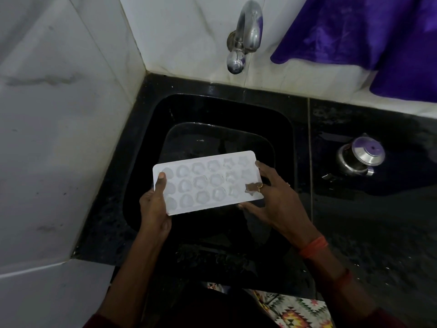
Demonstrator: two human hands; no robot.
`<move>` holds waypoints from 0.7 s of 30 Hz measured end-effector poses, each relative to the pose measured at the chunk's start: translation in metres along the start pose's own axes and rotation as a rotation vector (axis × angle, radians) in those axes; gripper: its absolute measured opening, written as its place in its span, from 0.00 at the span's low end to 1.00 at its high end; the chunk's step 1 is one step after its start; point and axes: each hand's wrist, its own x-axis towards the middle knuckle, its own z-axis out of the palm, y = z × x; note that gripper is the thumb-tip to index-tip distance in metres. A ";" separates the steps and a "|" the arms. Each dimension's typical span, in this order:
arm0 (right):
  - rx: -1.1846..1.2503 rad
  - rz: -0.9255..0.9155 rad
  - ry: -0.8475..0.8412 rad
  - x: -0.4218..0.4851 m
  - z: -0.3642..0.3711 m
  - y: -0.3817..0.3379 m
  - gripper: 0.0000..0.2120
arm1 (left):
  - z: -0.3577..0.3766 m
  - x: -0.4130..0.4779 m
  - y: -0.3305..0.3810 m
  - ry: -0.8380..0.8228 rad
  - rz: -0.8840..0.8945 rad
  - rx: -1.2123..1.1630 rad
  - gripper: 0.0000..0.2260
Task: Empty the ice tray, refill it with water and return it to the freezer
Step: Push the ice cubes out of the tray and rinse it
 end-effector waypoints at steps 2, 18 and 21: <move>-0.012 0.008 -0.007 0.000 -0.001 -0.001 0.23 | 0.000 0.000 -0.001 -0.001 0.000 -0.001 0.14; -0.041 0.029 -0.031 -0.004 0.002 -0.004 0.24 | -0.004 0.000 -0.004 -0.010 -0.013 0.000 0.14; -0.019 0.032 -0.035 -0.005 0.001 -0.005 0.23 | -0.004 -0.001 -0.003 -0.013 -0.013 0.002 0.14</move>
